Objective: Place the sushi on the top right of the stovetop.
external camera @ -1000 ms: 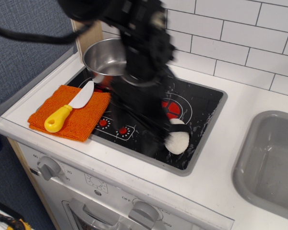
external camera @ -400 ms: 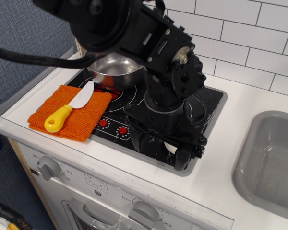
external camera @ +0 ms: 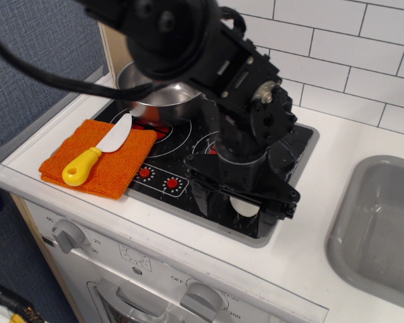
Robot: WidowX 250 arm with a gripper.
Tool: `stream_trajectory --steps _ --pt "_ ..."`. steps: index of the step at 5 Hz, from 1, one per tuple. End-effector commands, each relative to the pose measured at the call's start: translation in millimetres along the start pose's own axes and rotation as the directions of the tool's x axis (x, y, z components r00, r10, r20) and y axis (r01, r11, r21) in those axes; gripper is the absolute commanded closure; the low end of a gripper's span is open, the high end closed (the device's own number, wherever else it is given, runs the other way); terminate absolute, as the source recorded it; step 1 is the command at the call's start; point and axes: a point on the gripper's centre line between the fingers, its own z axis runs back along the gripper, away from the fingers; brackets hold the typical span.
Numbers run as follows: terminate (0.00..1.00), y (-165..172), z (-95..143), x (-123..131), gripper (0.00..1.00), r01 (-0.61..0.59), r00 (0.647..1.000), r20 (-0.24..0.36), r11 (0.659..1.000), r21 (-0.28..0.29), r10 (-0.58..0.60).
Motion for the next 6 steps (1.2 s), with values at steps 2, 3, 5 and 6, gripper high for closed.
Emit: stream_trajectory --steps 2,3,5,6 --pt "0.0 7 -22 45 0.0 -0.039 0.999 0.008 0.999 0.012 0.039" --pt "0.0 5 -25 45 1.0 0.036 0.999 -0.016 0.999 0.026 -0.035" --pt "0.0 -6 7 82 1.0 0.166 0.986 0.024 0.985 -0.038 -0.165" --pt "0.0 -8 11 123 1.0 0.171 0.985 0.024 0.984 -0.053 -0.17"
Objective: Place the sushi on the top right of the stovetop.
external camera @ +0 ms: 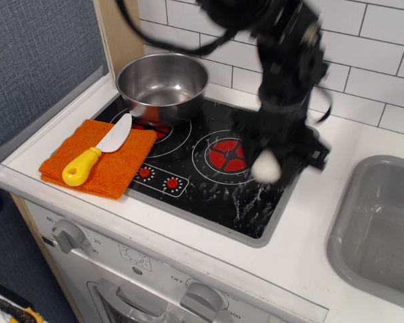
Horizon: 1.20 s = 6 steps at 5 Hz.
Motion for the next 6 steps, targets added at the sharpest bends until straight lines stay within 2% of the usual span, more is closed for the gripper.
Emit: stream_trajectory --steps 1,2,3,4,6 --pt "0.0 24 0 78 1.0 -0.011 1.0 -0.006 1.0 0.003 0.011" --pt "0.0 40 -17 78 1.0 -0.025 0.998 -0.052 1.0 -0.002 0.024" --pt "0.0 47 -24 70 1.0 -0.031 0.996 -0.084 1.0 -0.004 0.03" --pt "0.0 48 -21 68 0.0 -0.015 0.997 -0.077 1.0 -0.012 0.015" --pt "0.0 43 17 65 0.0 0.033 0.999 0.008 0.999 -0.001 -0.033"
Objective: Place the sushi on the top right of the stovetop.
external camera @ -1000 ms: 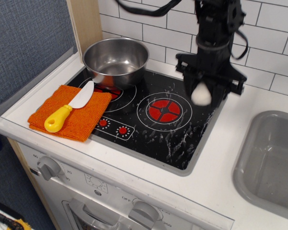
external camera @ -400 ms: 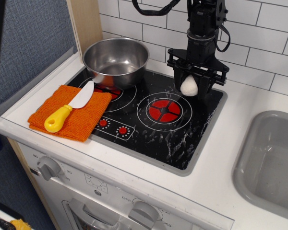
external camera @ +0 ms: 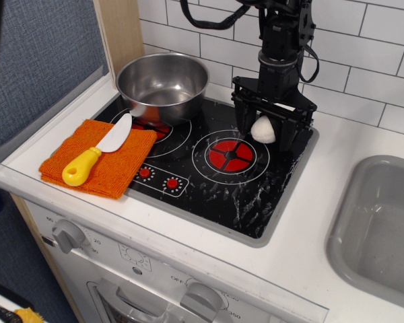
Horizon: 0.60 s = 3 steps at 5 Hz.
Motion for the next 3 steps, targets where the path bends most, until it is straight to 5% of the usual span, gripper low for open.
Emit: stream_trajectory --steps 1,3 --pt "0.0 -0.8 70.2 2.8 0.0 0.046 0.985 0.164 0.999 0.011 -0.047" --pt "0.0 -0.6 73.1 -4.5 0.0 0.075 0.983 0.166 0.997 -0.002 -0.074"
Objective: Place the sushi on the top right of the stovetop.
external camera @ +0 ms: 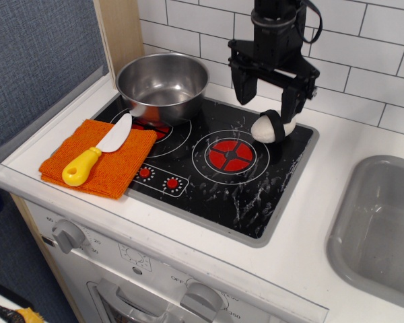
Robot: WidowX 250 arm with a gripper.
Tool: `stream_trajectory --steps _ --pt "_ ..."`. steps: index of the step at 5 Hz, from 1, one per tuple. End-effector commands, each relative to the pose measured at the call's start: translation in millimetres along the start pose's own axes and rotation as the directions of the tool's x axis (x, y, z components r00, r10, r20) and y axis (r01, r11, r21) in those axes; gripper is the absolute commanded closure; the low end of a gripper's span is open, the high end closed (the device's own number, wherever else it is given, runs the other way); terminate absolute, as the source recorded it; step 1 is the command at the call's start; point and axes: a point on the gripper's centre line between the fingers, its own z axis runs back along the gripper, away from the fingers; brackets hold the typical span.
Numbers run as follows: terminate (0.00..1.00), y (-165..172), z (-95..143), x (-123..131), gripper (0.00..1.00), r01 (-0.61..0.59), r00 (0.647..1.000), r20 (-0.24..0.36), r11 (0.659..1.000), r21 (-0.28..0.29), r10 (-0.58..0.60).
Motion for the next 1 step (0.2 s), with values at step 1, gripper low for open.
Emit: stream_trajectory --steps 1 --pt "1.0 3.9 24.3 10.6 0.0 -0.001 0.997 0.073 1.0 0.01 0.0"
